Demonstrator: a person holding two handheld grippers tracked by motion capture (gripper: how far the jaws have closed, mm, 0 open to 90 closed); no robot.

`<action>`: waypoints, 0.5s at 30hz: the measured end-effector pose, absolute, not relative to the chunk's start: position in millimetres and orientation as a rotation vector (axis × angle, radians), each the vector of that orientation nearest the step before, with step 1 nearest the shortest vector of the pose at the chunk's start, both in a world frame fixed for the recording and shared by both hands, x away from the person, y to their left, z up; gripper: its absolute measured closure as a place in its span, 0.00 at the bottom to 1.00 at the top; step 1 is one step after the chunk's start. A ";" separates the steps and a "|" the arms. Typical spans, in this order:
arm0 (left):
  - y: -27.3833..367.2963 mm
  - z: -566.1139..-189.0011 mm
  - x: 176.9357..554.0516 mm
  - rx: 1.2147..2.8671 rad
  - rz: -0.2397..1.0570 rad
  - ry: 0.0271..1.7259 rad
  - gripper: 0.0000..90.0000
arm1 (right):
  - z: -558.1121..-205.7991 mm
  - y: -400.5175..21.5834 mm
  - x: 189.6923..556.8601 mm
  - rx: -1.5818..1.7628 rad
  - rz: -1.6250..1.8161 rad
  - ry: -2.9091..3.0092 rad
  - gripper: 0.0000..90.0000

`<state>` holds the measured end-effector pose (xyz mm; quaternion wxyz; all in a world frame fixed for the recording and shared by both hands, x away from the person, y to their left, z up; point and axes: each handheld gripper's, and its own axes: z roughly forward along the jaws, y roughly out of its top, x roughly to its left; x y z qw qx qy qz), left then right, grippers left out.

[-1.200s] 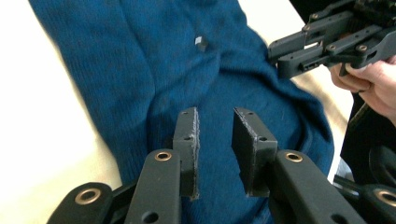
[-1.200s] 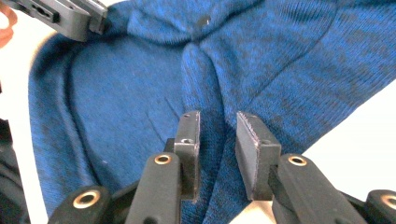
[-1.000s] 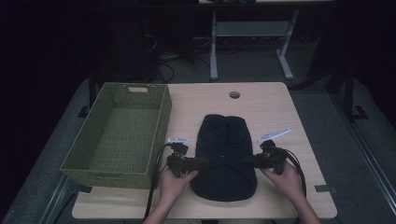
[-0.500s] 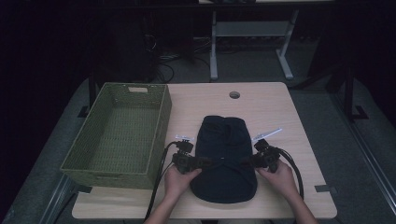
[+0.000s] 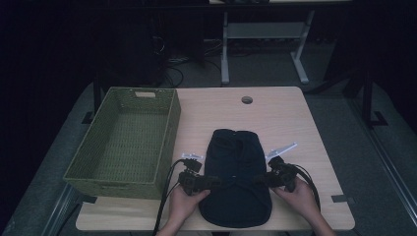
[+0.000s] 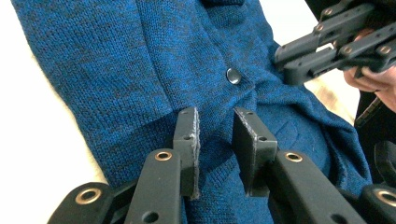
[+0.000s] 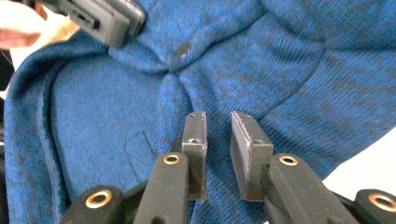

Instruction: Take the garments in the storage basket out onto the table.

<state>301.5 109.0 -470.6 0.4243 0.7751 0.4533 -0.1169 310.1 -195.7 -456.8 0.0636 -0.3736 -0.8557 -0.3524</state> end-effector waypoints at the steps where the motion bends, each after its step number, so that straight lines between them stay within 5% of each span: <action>1: 109.0 -470.6 301.0 1.942 -0.289 1.131 0.79 | -453.7 -195.9 310.3 -1.136 -1.079 -2.585 0.84; 15: 110.8 -471.0 296.5 1.945 -0.298 1.112 0.79 | -434.6 -196.7 374.9 -1.251 -1.337 -2.380 0.84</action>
